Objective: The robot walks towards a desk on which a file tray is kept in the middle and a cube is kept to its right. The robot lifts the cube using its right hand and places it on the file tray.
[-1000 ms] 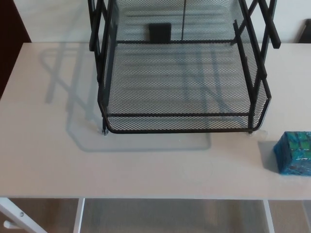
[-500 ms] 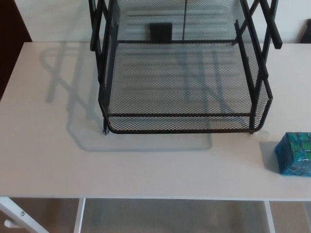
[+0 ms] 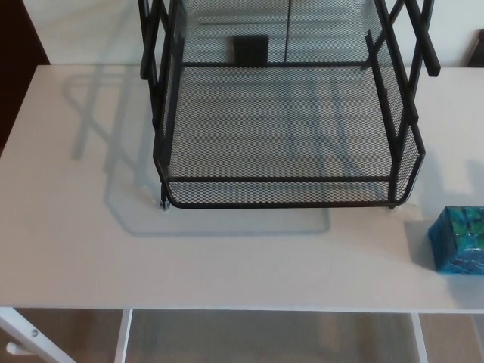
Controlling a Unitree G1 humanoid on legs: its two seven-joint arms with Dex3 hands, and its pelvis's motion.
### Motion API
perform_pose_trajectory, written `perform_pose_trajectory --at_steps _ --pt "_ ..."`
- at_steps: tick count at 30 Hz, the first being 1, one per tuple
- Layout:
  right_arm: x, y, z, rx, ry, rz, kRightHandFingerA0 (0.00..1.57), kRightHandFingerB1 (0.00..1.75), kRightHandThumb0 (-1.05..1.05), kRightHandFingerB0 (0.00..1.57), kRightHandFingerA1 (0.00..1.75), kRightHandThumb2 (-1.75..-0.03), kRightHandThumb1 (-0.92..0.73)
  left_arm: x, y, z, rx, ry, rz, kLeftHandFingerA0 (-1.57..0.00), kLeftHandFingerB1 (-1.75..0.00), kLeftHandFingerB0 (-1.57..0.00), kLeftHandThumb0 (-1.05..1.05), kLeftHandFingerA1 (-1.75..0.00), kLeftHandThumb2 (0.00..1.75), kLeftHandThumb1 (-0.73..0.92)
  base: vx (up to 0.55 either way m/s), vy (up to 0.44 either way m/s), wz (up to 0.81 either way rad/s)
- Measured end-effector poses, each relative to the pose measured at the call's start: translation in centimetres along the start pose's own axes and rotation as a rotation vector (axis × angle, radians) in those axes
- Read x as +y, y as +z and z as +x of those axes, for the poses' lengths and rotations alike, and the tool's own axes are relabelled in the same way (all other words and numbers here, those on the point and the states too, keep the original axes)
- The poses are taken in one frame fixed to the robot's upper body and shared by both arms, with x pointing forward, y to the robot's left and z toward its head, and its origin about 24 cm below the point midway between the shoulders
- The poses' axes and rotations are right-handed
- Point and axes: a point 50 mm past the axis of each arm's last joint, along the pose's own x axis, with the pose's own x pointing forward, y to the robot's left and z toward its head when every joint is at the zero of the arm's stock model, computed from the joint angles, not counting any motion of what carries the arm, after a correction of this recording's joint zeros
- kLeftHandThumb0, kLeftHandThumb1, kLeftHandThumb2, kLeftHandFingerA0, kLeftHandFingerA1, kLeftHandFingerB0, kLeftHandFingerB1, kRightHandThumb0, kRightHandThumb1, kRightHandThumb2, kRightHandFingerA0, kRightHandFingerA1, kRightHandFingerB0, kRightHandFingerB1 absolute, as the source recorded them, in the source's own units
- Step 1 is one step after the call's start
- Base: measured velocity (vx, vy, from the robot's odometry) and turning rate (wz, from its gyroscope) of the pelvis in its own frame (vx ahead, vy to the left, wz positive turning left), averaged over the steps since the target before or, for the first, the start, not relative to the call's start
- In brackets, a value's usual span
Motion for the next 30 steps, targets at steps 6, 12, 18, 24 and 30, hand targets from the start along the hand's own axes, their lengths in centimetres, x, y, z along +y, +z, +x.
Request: perform_pose_trajectory --at_steps 6,12,18,24,30 --pt "2.7 1.4 0.6 0.003 0.208 -0.128 0.00 0.13 -0.74 0.00 0.16 -0.80 -0.43 0.1 -0.1 0.0 0.003 0.002 0.003 -0.30 -0.96 0.00 -1.05 -1.15 0.84 0.91 0.00 0.000 0.00" --pt "5.0 2.0 1.1 0.033 0.370 -0.218 0.00 0.12 -0.78 0.03 0.10 -0.80 -0.45 0.2 0.0 -0.1 -0.003 0.007 0.005 -0.36 -0.88 -0.07 -1.05 -1.08 0.82 0.91 0.00 0.000 0.00" --pt "5.3 2.9 1.8 0.027 0.398 -0.254 0.00 0.13 -0.74 0.00 0.18 -0.81 -0.43 0.2 0.2 0.0 -0.005 0.008 0.016 -0.37 -0.90 -0.09 -1.05 -1.10 0.85 0.91 0.00 0.000 0.00" --pt "5.6 2.9 2.3 0.035 0.391 -0.258 0.00 0.15 -0.73 0.00 0.24 -0.81 -0.43 0.2 0.1 0.0 0.005 0.010 0.057 -0.33 -0.91 -0.14 -1.05 -1.13 0.85 0.91 0.00 0.000 0.00" --pt "6.5 1.7 2.9 0.060 0.375 -0.223 0.00 0.19 -0.71 0.02 0.28 -0.82 -0.42 0.1 0.2 0.0 0.006 0.014 0.069 -0.43 -0.79 -0.20 -1.05 -0.97 1.33 0.63 0.00 0.000 0.00"
